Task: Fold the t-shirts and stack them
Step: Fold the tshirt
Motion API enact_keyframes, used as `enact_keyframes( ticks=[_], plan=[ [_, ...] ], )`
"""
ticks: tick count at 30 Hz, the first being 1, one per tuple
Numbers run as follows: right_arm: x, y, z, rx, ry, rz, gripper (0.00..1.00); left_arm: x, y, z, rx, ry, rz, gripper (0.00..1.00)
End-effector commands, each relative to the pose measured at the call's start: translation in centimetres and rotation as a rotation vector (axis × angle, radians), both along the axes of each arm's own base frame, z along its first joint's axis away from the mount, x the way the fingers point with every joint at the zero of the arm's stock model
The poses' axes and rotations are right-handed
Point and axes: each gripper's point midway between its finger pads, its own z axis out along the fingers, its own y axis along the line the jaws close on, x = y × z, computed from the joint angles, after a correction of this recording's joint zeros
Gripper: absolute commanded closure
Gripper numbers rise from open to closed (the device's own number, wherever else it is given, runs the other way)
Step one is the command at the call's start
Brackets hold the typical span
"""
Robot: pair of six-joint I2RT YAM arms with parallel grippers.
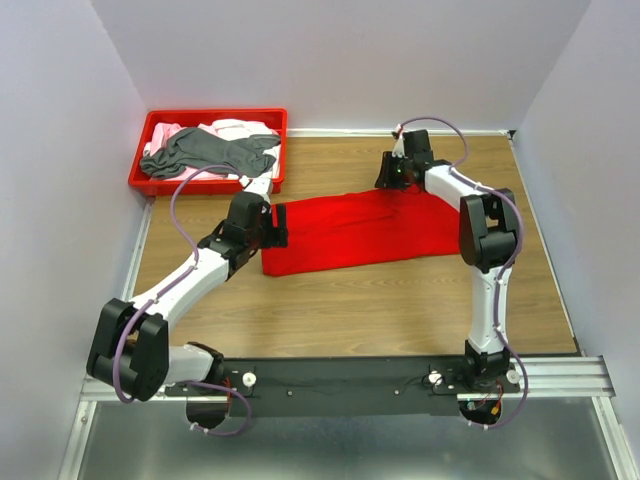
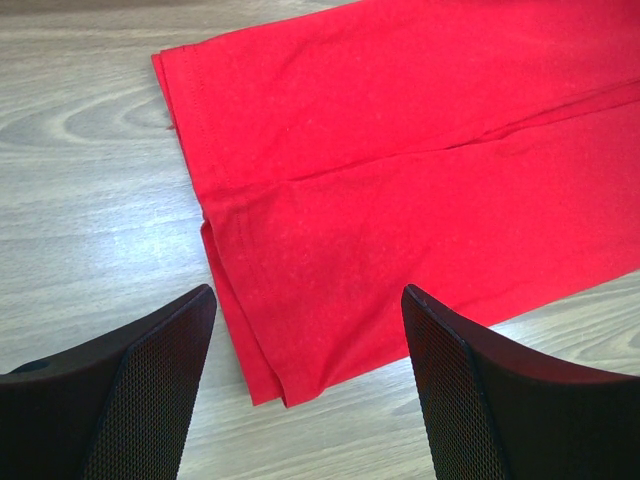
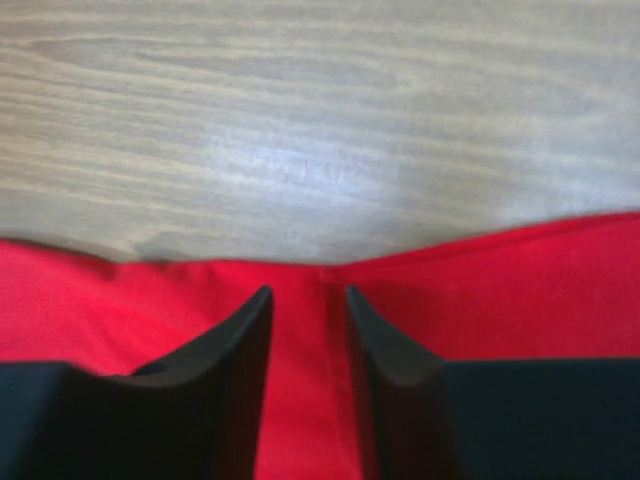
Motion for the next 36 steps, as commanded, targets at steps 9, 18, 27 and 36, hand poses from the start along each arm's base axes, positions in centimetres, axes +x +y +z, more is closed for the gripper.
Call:
enact_keyframes(
  ticks=[9, 18, 27, 36],
  plan=[
    [-6.3, -10.3, 6.5, 0.067, 0.008, -0.415, 0.48, 1.8, -2.1, -0.3, 0.028, 0.073, -0.069, 0.17],
    [-15.0, -18.9, 3.4, 0.153, 0.131, -0.667, 0.50, 1.6, -2.9, -6.6, 0.114, 0.309, -0.107, 0.18],
    [-17.5, -23.6, 1.7, 0.189, 0.144, -0.858, 0.59, -2.7, -1.9, -9.5, 0.084, 0.418, -0.081, 0.18],
    [-19.9, -29.0, -3.4, 0.195, 0.213, -1.065, 0.71, -5.8, -0.1, -13.6, 0.094, 0.553, -0.035, 0.19]
  ],
)
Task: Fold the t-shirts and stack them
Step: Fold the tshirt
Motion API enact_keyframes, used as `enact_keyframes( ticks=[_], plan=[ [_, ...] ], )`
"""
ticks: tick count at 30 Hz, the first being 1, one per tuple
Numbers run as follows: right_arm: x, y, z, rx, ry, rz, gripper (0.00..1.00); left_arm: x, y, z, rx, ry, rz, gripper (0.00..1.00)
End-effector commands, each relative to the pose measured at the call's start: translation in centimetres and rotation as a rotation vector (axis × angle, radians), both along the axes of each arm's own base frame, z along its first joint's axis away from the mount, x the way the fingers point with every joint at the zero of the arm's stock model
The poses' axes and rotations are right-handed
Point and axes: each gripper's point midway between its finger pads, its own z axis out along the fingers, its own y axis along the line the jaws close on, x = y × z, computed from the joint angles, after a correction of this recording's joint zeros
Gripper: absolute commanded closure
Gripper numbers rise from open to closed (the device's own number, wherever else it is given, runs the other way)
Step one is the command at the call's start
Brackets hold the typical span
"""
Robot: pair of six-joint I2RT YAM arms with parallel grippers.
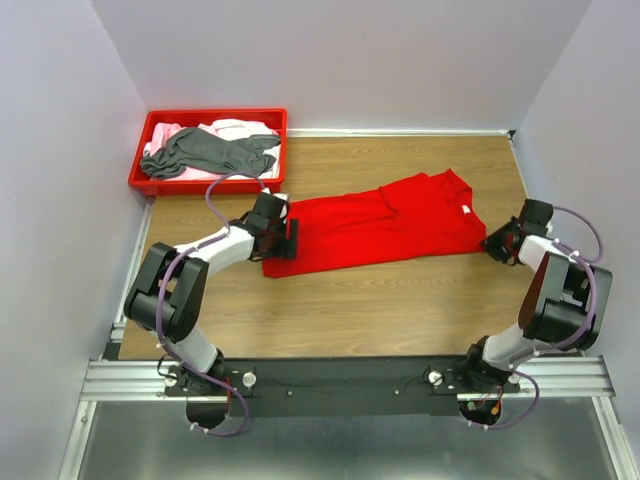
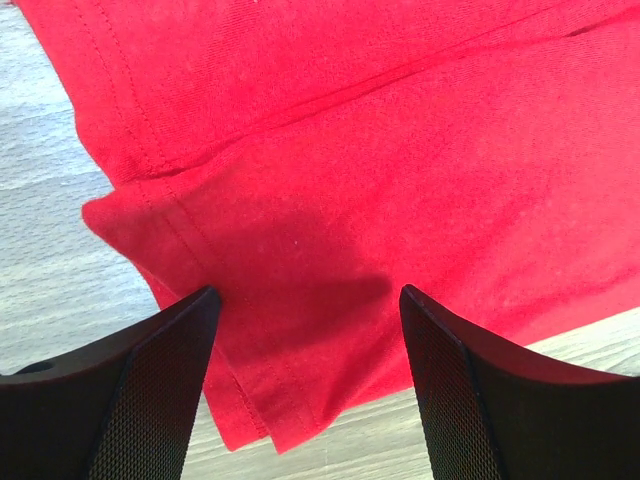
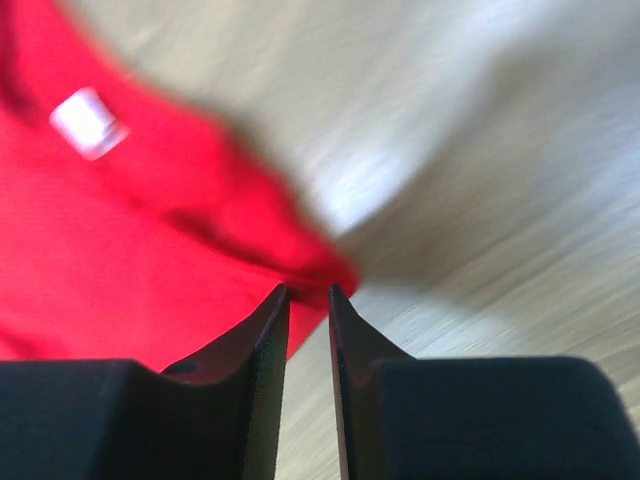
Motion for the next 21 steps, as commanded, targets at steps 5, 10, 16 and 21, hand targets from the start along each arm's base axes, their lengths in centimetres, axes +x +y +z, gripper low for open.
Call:
enact_keyframes(
  ticks=[5, 10, 16, 21],
  plan=[
    [0.4, -4.5, -3.5, 0.022, 0.014, -0.168, 0.75, -5.4, 2.6, -4.2, 0.036, 0.202, 0.055, 0.19],
    [2.2, -4.4, -2.9, 0.043, -0.015, -0.105, 0.77, -5.8, 2.5, -3.5, 0.000, 0.184, 0.065, 0.19],
    [2.5, -2.9, 1.5, -0.013, -0.098, -0.004, 0.66, -4.2, 2.0, 0.4, -0.043, 0.079, 0.071, 0.15],
    [2.1, 0.5, 4.3, -0.003, -0.145, 0.090, 0.50, -1.8, 3.1, 5.4, 0.019, -0.044, 0.104, 0.14]
  ],
)
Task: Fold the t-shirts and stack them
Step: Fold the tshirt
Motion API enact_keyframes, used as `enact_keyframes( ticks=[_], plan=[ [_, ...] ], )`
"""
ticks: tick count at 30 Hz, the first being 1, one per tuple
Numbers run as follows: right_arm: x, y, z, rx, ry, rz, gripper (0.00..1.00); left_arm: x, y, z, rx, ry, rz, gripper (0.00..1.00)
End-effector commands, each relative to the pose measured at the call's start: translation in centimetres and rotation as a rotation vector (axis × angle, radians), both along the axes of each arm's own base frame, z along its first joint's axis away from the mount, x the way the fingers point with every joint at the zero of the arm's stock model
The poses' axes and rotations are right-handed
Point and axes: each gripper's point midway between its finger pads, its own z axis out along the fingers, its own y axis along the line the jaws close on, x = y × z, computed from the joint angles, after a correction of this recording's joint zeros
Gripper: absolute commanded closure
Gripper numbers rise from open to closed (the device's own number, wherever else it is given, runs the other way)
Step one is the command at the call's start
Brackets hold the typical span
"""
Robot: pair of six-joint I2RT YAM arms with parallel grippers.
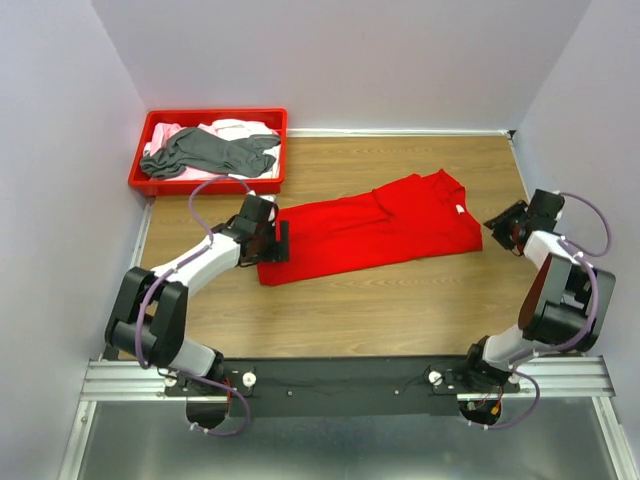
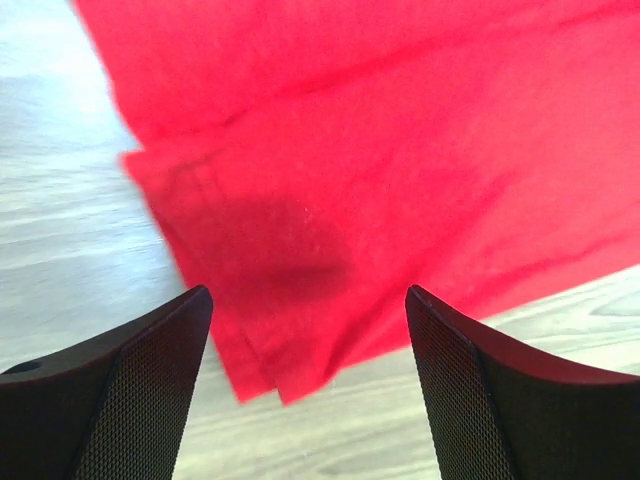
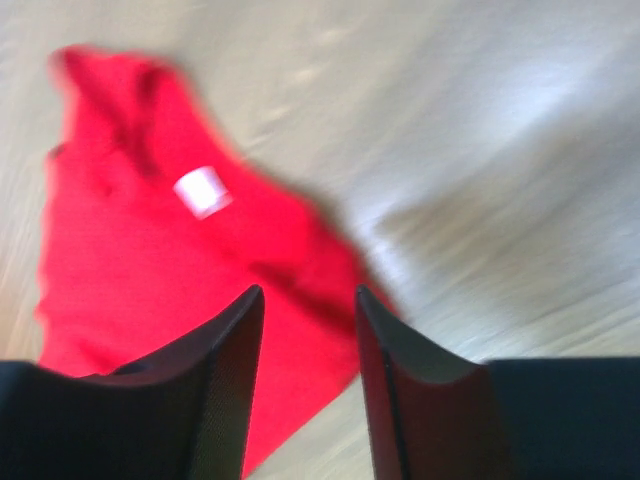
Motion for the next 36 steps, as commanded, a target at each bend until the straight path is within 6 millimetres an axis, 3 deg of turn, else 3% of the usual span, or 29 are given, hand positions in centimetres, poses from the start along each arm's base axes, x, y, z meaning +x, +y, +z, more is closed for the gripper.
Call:
enact_keyframes(
  ticks=[1, 5, 10, 16, 21, 24, 25, 29, 30, 31, 33, 35, 36],
  plan=[
    [-0.7, 4.0, 2.6, 0.009, -0.039, 0.124, 0.48, 1.4, 1.3, 4.4, 0.058, -0.077, 0.032, 0.14],
    [-0.4, 8.8, 3.8, 0.103, -0.082, 0.261, 0.48, 3.2, 0.6, 6.2, 0.071, -0.156, -0.001, 0.14],
    [-0.6, 11.6, 1.1, 0.184, -0.009, 0.303, 0.54, 6.4, -0.7, 4.4, 0.134, -0.129, -0.045, 0.14],
    [-0.4, 11.2, -2.3, 0.181, 0.078, 0.286, 0.57, 8.2, -1.7, 0.7, 0.159, -0.056, -0.059, 0.14],
    [-0.1, 10.7, -4.9, 0.185, 0.147, 0.266, 0.57, 7.2, -2.3, -1.8, 0.138, 0.027, -0.081, 0.14],
    [1.5, 10.1, -5.9, 0.182, 0.166, 0.254, 0.55, 4.5, -2.9, -3.2, 0.069, 0.095, -0.107, 0.15],
    [3.0, 10.0, -5.3, 0.185, 0.144, 0.268, 0.54, 2.7, -3.1, -3.6, 0.036, 0.129, -0.123, 0.15],
    [6.3, 10.1, -6.4, 0.230, 0.141, 0.288, 0.50, -1.5, -3.9, -3.6, -0.017, 0.162, -0.158, 0.15],
    [6.7, 10.5, -7.7, 0.264, 0.164, 0.296, 0.50, -3.4, -4.7, -3.4, -0.032, 0.174, -0.180, 0.15],
    [8.1, 10.5, -6.3, 0.267, 0.121, 0.315, 0.49, -3.9, -5.4, -3.4, -0.040, 0.179, -0.205, 0.15],
    [11.0, 11.4, -6.2, 0.332, 0.088, 0.381, 0.46, -7.0, -6.5, -3.2, -0.089, 0.228, -0.239, 0.15],
    [12.3, 12.8, -6.7, 0.380, 0.101, 0.442, 0.45, -10.7, -8.3, -3.2, -0.123, 0.276, -0.324, 0.15],
    [14.4, 13.1, -6.7, 0.384, 0.084, 0.485, 0.45, -13.1, -9.9, -2.9, -0.157, 0.314, -0.382, 0.15]
  ],
)
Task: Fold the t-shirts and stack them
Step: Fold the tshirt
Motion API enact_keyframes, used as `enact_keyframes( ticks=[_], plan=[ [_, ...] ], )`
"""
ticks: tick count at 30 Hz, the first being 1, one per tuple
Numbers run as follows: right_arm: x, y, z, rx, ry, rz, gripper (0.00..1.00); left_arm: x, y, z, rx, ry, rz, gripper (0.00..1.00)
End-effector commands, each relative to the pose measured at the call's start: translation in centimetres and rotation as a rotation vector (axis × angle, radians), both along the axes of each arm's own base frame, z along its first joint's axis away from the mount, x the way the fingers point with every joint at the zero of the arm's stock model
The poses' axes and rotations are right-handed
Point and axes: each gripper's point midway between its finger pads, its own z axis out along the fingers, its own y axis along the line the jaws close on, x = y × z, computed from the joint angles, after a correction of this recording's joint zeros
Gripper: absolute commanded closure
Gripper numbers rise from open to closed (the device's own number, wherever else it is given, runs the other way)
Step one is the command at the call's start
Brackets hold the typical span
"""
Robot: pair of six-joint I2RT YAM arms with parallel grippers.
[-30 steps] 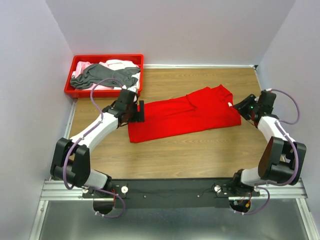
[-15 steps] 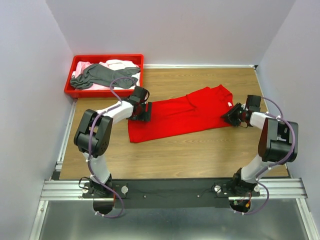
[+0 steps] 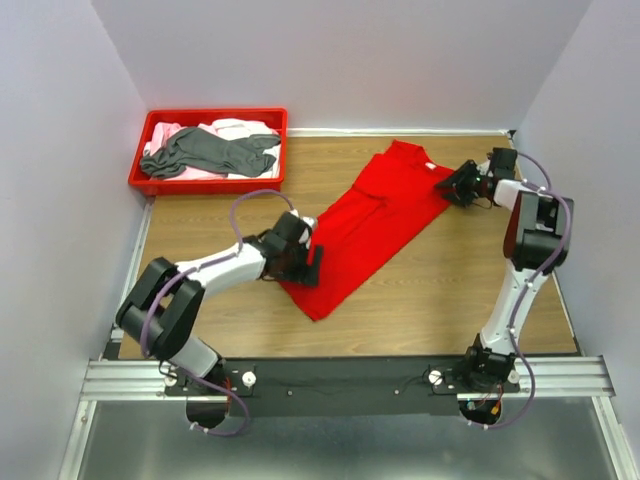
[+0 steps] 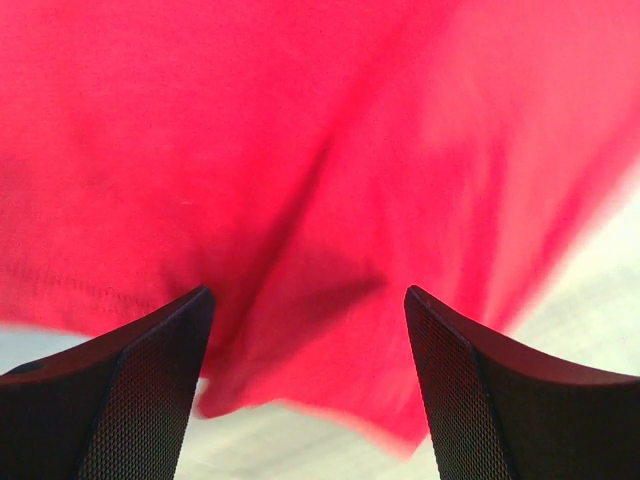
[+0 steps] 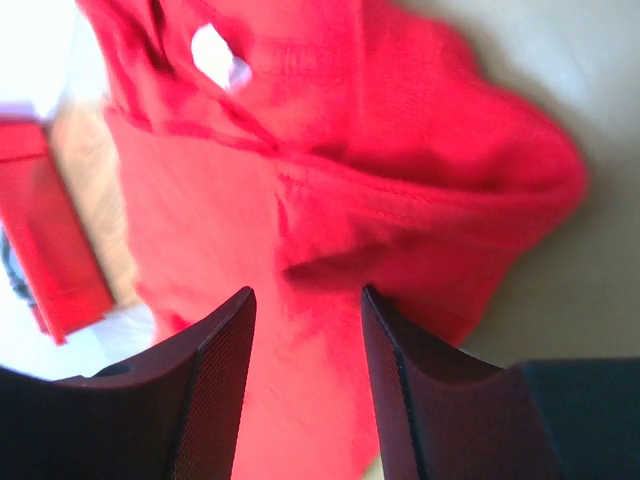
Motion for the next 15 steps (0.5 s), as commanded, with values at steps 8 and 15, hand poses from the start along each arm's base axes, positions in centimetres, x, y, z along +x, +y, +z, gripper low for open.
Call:
enact_keyframes(
  ticks=[8, 15],
  plan=[
    [7.2, 5.9, -4.6, 0.052, 0.050, 0.161, 0.44, -19.0, -7.3, -0.7, -0.148, 0.421, -0.351, 0.14],
    [11.9, 8.3, -3.2, 0.094, -0.054, 0.197, 0.44, -16.2, -11.1, 1.0, -0.129, 0.311, -0.398, 0.12]
  ],
)
